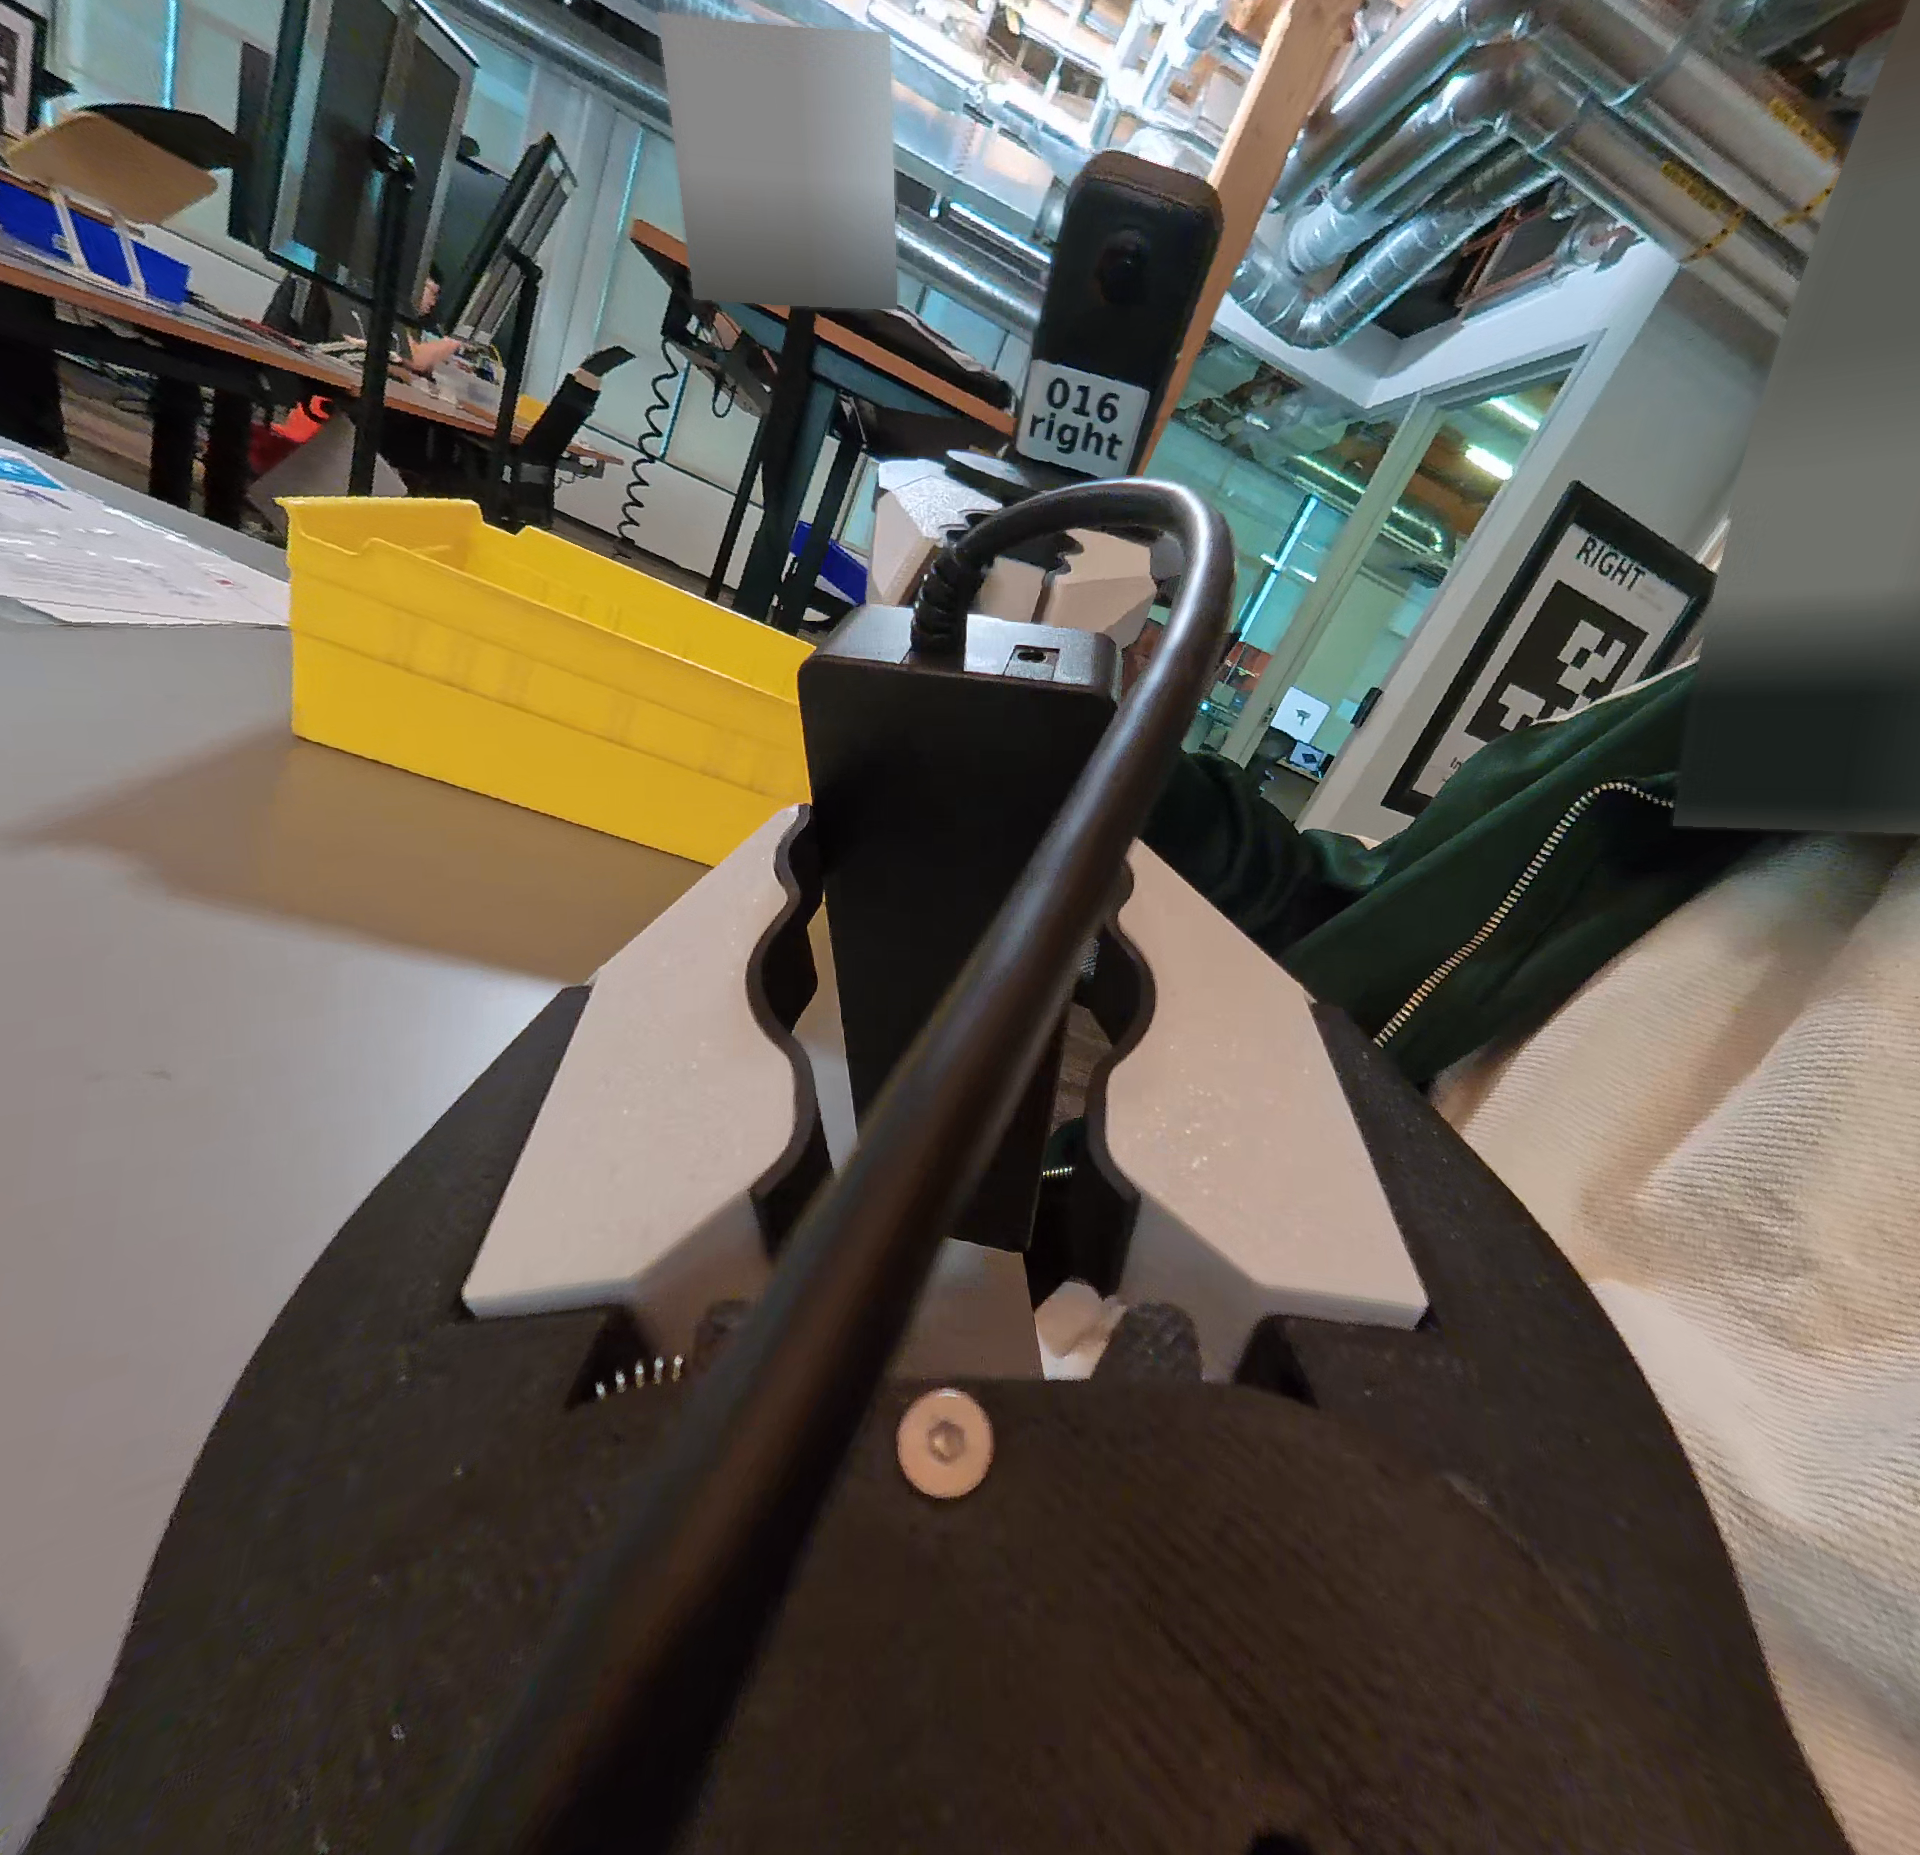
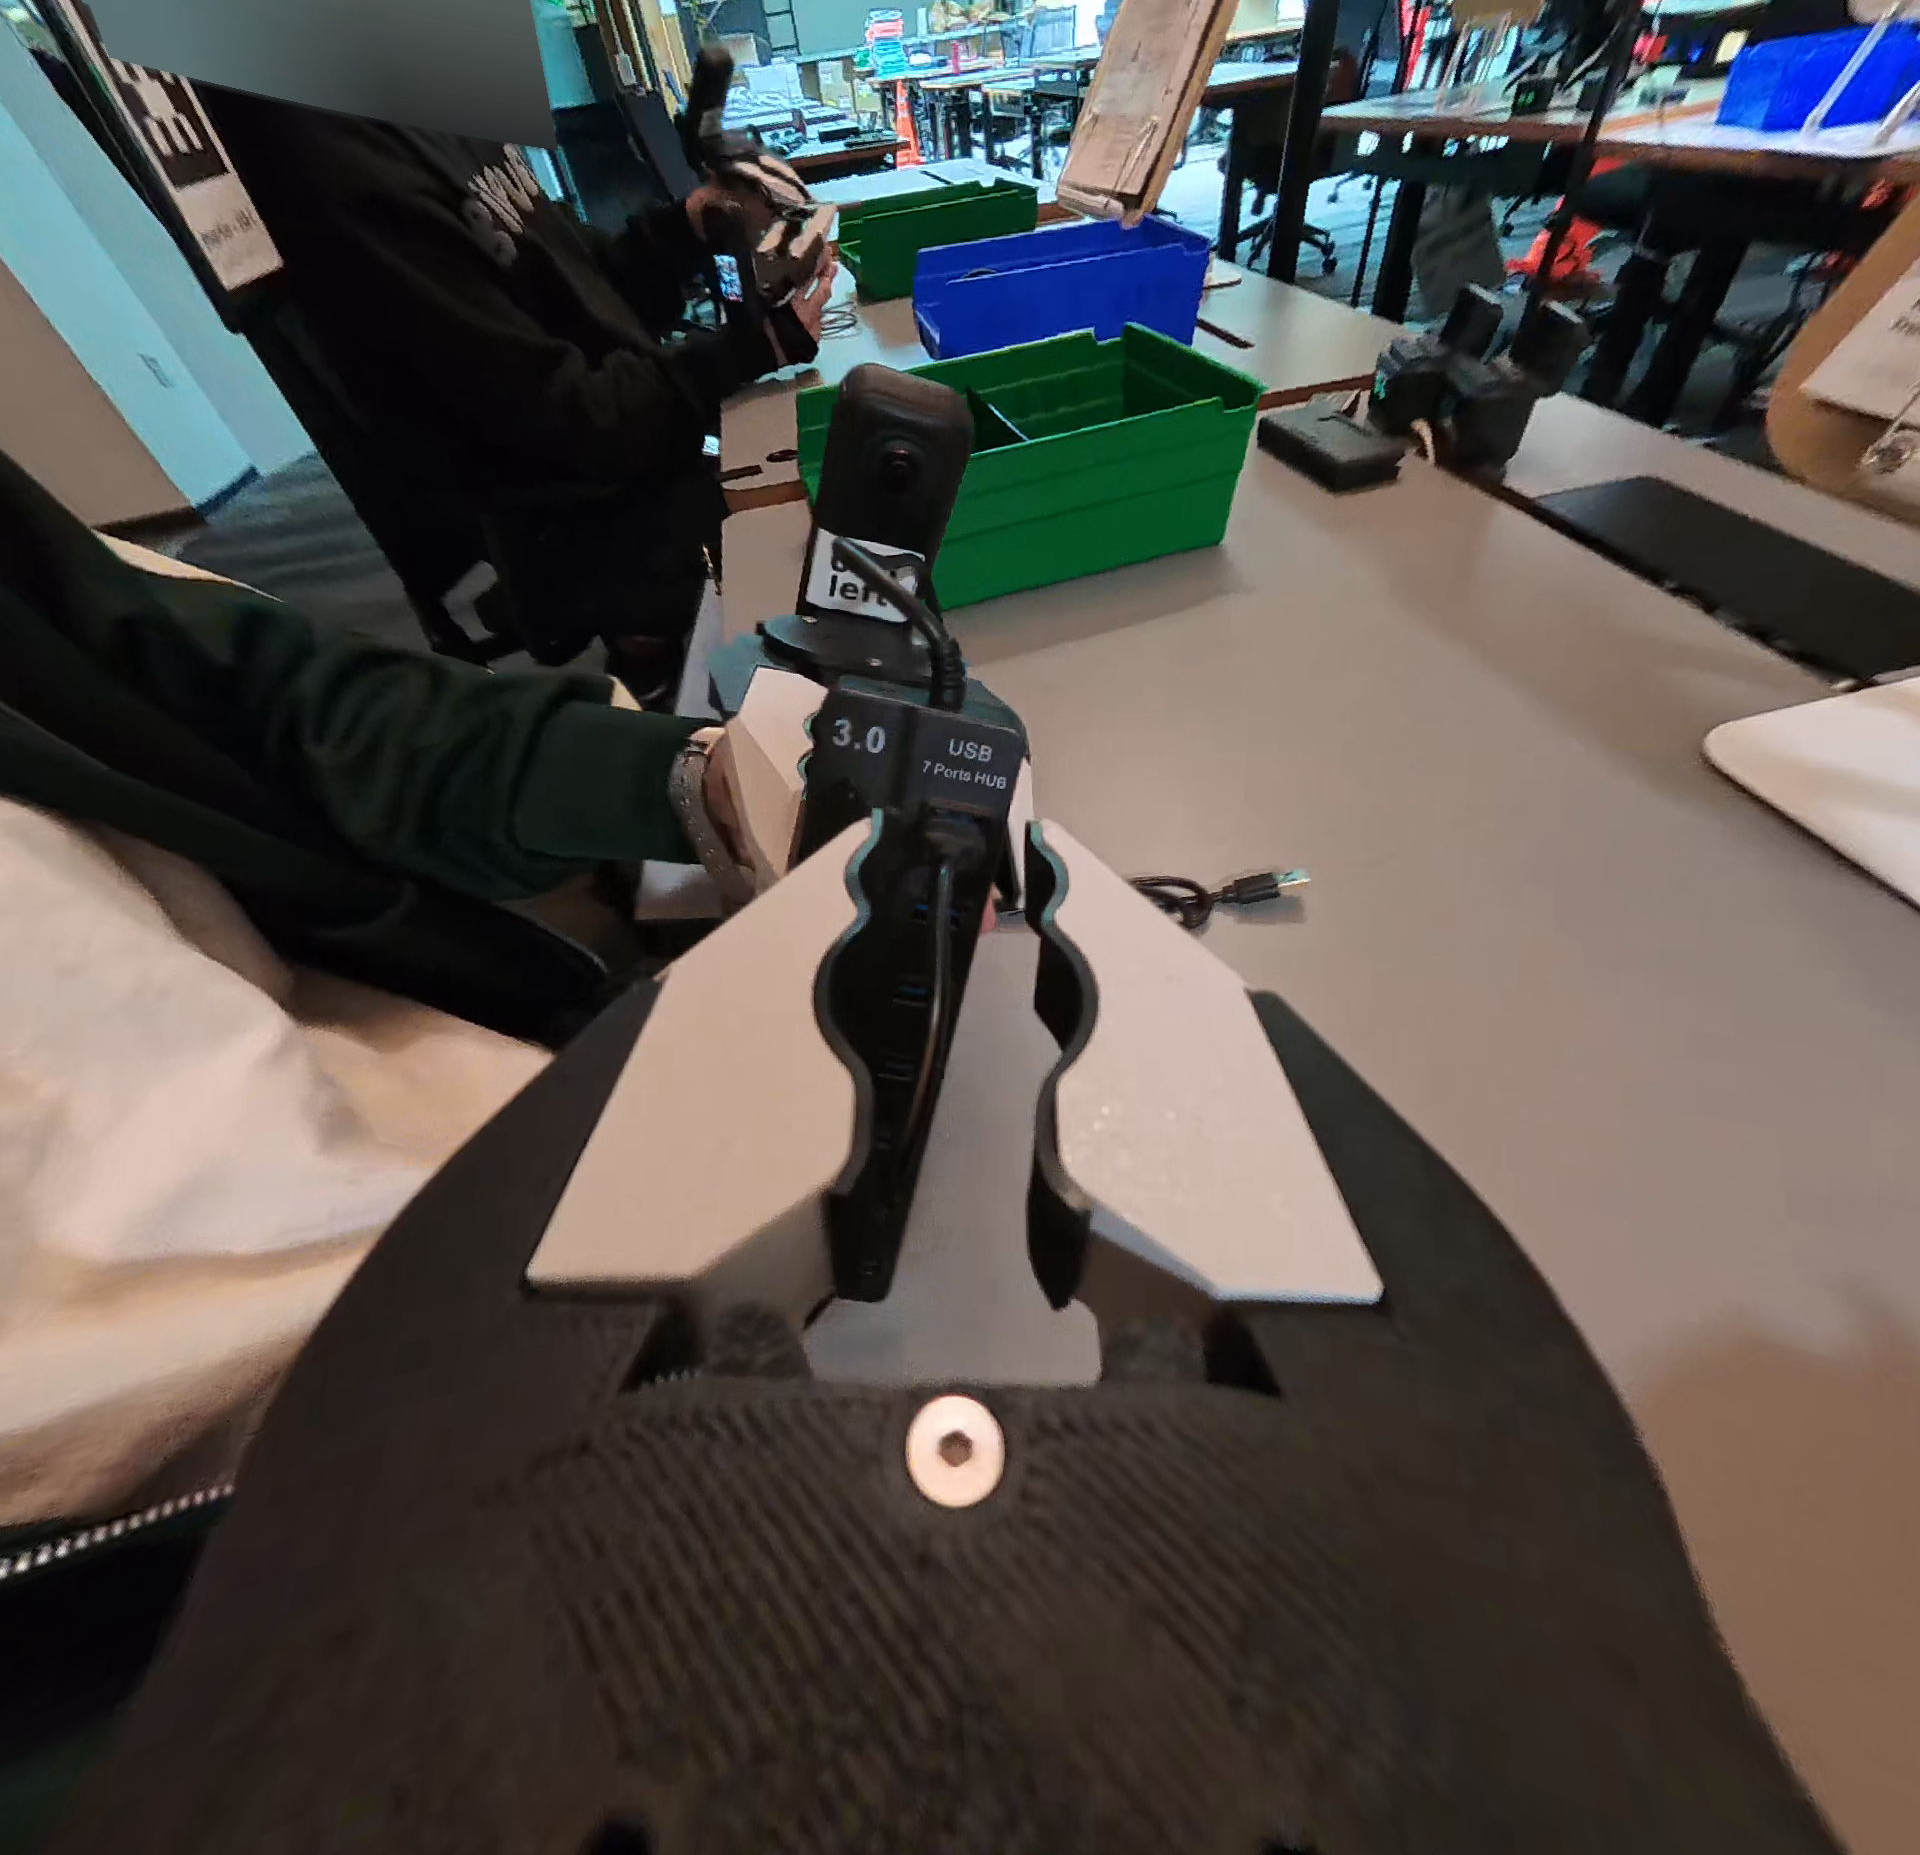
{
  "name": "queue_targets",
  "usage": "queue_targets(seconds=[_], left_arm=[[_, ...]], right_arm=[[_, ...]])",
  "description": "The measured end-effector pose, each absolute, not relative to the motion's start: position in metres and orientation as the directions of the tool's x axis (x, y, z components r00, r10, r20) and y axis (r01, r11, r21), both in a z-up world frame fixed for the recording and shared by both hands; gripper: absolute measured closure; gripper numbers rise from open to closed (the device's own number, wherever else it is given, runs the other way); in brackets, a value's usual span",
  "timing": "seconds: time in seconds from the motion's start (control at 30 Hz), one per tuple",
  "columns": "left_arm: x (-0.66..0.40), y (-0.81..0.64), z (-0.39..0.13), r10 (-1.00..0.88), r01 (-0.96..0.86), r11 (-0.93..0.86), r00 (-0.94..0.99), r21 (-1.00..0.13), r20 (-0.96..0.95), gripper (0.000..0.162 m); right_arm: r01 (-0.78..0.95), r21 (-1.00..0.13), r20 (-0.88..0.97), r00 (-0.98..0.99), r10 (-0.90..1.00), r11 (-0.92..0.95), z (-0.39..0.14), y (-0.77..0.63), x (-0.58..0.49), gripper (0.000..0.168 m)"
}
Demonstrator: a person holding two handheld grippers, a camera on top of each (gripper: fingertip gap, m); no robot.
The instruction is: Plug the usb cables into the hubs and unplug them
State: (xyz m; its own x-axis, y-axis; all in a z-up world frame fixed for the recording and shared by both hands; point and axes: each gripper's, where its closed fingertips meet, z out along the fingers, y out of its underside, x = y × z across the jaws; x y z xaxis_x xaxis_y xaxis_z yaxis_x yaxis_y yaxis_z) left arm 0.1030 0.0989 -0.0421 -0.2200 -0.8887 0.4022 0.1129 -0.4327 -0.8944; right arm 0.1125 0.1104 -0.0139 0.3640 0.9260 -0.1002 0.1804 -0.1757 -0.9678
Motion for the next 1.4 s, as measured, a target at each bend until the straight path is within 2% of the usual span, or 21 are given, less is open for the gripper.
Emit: queue_targets(seconds=[0.3, 1.13, 1.4], left_arm=[[0.1, 0.103, -0.044, -0.89, 0.114, -0.433, -0.212, -0.894, 0.404, 0.113], [0.102, 0.102, -0.047, -0.9, 0.1, -0.412, -0.2, -0.906, 0.388, 0.113], [0.102, 0.101, -0.046, -0.896, 0.101, -0.419, -0.208, -0.902, 0.393, 0.113]], right_arm=[[0.194, -0.968, -0.078, 0.381, 0.921, -0.162, -0.017, 0.113, 0.108, 0.164], [0.314, -0.927, -0.067, 0.397, 0.915, -0.204, -0.031, 0.111, 0.11, 0.164], [0.26, -0.93, -0.151, 0.371, 0.916, -0.259, -0.028, 0.11, 0.11, 0.163]])
